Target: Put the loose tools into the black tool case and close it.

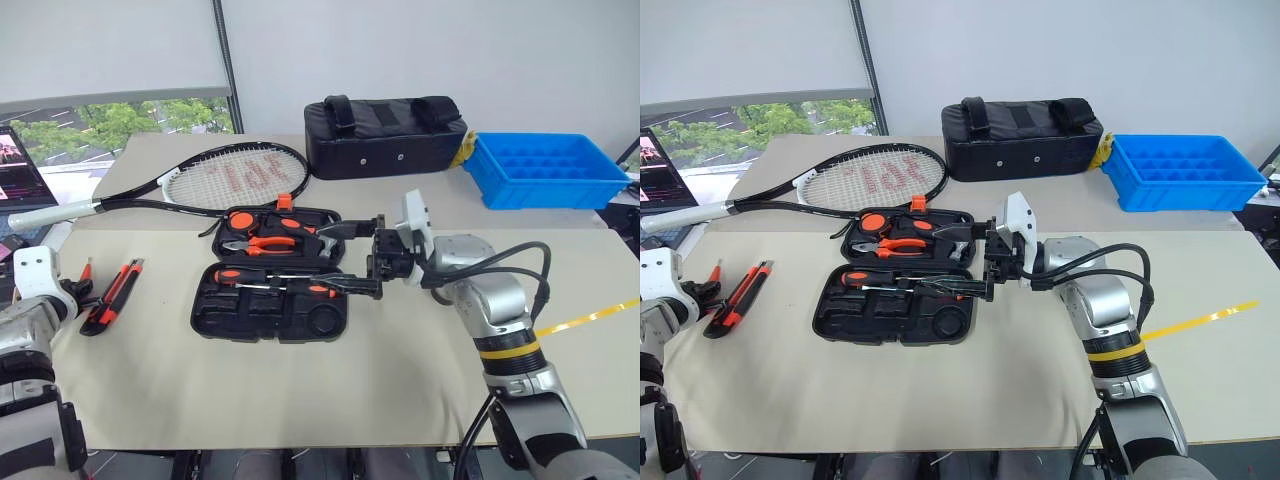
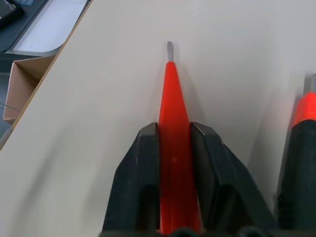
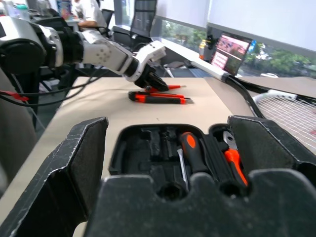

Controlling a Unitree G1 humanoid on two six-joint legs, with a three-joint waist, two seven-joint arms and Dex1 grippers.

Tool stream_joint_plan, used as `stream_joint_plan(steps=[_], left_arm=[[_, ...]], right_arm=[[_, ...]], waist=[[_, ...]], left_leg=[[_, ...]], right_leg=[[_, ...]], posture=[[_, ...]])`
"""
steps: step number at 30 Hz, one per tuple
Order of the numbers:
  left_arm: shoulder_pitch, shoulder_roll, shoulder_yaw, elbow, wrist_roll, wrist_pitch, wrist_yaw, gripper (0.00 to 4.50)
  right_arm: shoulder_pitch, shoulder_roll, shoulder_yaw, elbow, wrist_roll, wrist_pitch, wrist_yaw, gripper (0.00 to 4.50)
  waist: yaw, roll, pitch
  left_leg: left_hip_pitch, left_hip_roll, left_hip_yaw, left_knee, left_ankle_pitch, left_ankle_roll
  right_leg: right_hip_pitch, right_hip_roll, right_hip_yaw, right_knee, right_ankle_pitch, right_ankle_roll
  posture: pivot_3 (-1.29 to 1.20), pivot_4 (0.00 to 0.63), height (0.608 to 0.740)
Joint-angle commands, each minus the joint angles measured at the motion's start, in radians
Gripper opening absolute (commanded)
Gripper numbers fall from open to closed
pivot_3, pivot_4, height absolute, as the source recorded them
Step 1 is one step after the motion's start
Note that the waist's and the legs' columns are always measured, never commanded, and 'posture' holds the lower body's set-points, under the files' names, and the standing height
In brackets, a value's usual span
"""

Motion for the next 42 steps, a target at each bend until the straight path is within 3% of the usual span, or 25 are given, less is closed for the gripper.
stream_joint_plan(steps=[1, 5, 9, 16, 21, 25, 29, 42], left_arm=[[0.004, 0.062, 0.012, -0.054, 0.029, -0.068, 0.029, 0.46], [-0.053, 0.081, 0.040, -0.144, 0.000, -0.181, -0.016, 0.46], [-0.122, 0.065, 0.022, -0.309, -0.089, -0.242, -0.213, 0.46], [-0.029, 0.055, -0.222, -0.691, -0.154, -0.208, -0.638, 0.46], [0.004, 0.006, -0.407, -0.832, -0.125, -0.223, -0.795, 0.46], [-0.008, -0.038, -0.504, -0.824, -0.078, -0.250, -0.852, 0.46], [-0.018, -0.021, -0.567, -0.796, -0.016, -0.264, -0.908, 0.46], [-0.051, 0.013, -0.577, -0.579, 0.098, -0.441, -1.012, 0.46]], right_arm=[[-0.003, -0.013, -0.014, -0.022, 0.004, -0.008, -0.010, 4.50], [0.001, -0.021, -0.025, -0.022, 0.017, -0.004, -0.013, 4.50], [0.012, -0.035, -0.042, -0.021, 0.028, -0.002, -0.011, 4.50], [0.047, -0.088, -0.080, -0.032, 0.058, 0.006, 0.014, 4.50], [0.134, -0.169, -0.106, -0.077, 0.077, 0.024, 0.050, 4.50], [0.217, -0.229, -0.119, -0.117, 0.057, 0.014, 0.050, 4.50], [0.262, -0.259, -0.130, -0.152, 0.049, 0.010, 0.023, 4.50], [0.290, -0.250, -0.117, -0.207, 0.063, 0.022, -0.033, 4.50]], waist=[[0.000, 0.000, 0.000], [0.007, -0.003, 0.001], [0.026, -0.003, 0.001], [0.019, -0.002, 0.002], [0.011, -0.002, 0.002], [0.011, -0.002, 0.002], [0.009, -0.002, 0.002], [0.023, -0.001, 0.002]], left_leg=[[0.000, 0.000, 0.000, 0.000, 0.000, 0.000], [-0.002, 0.000, -0.001, 0.000, 0.000, 0.000], [-0.003, 0.000, -0.003, 0.001, 0.000, -0.001], [-0.004, -0.001, -0.001, 0.001, 0.000, 0.000], [-0.004, 0.000, -0.001, 0.002, 0.001, -0.001], [-0.003, 0.000, -0.001, 0.002, 0.000, 0.000], [-0.002, 0.000, -0.001, 0.002, -0.002, 0.004], [-0.004, 0.000, -0.001, 0.004, -0.003, 0.006]], right_leg=[[0.000, 0.000, 0.000, 0.000, 0.000, 0.000], [-0.001, 0.000, -0.001, -0.001, 0.000, 0.000], [0.000, -0.002, -0.003, -0.003, 0.000, 0.000], [0.001, 0.000, -0.006, -0.004, 0.000, 0.000], [0.001, 0.006, -0.005, -0.004, 0.000, 0.000], [0.002, 0.007, -0.003, -0.003, 0.000, 0.001], [0.002, 0.008, -0.002, -0.003, -0.001, 0.001], [0.002, 0.009, -0.002, -0.003, -0.001, 0.001]], posture=[[0.00, 0.150, 0.712], [0.00, 0.150, 0.712], [0.00, 0.150, 0.712], [0.00, 0.150, 0.712], [0.00, 0.150, 0.712], [0.00, 0.150, 0.712], [0.00, 0.150, 0.712], [0.00, 0.150, 0.712]])
